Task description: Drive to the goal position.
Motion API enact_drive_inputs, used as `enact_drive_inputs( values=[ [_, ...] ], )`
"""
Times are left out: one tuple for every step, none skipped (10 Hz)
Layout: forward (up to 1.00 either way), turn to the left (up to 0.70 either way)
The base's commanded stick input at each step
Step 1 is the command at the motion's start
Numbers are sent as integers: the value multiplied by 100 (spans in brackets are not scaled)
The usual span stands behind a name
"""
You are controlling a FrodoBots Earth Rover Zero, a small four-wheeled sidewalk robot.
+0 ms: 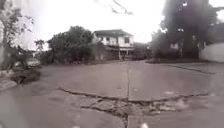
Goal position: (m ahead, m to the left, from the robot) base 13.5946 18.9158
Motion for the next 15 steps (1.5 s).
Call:
enact_drive_inputs(
  values=[
    [100, 1],
    [100, 1],
    [100, 1],
    [100, 1],
    [100, 11],
    [100, 32],
    [100, 41],
    [100, 41],
    [100, 41],
    [100, 41],
    [100, 11],
    [100, 1],
    [100, 1],
    [100, 1],
    [100, 1]
  ],
)
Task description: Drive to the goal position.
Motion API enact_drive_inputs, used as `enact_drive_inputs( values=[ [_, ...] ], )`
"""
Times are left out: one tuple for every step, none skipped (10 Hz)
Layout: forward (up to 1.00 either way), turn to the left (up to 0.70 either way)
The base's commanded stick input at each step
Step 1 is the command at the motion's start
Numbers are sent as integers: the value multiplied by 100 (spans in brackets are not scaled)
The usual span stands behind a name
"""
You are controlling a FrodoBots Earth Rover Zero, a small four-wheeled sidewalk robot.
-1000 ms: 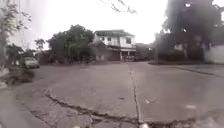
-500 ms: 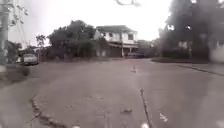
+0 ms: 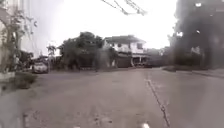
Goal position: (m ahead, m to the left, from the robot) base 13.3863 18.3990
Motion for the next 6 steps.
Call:
enact_drive_inputs(
  values=[
    [100, 1],
    [100, 1],
    [100, 1],
    [100, 1],
    [100, 1],
    [100, 1]
  ],
)
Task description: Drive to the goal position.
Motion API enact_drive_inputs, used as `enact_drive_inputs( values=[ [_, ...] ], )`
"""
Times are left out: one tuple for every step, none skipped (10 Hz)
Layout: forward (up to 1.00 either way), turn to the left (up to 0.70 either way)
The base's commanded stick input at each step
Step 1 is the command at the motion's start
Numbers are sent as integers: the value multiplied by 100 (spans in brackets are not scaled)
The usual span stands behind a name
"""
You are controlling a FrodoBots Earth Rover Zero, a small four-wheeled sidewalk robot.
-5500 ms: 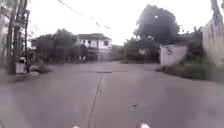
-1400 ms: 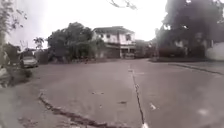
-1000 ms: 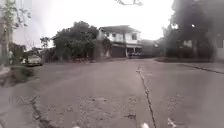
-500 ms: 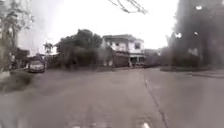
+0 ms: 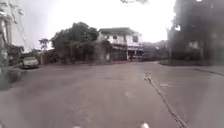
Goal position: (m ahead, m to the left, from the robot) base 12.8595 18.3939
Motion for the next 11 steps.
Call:
enact_drive_inputs(
  values=[
    [100, 1],
    [100, 1],
    [100, 1],
    [100, 1],
    [100, 1],
    [100, 1],
    [100, 1],
    [100, 1],
    [100, 1],
    [100, 31],
    [100, 41]
  ],
)
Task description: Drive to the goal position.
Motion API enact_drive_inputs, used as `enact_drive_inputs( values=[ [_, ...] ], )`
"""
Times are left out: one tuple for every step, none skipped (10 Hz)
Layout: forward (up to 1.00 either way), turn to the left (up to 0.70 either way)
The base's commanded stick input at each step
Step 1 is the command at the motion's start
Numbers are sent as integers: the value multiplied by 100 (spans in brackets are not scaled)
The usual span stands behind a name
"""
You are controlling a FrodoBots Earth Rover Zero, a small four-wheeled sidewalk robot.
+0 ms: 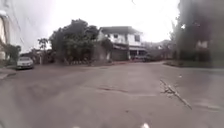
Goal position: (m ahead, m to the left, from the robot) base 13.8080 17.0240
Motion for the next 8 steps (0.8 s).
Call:
enact_drive_inputs(
  values=[
    [100, 41],
    [100, 41],
    [100, 41],
    [100, 41],
    [100, 41],
    [100, 41],
    [100, 41],
    [100, 40]
  ],
)
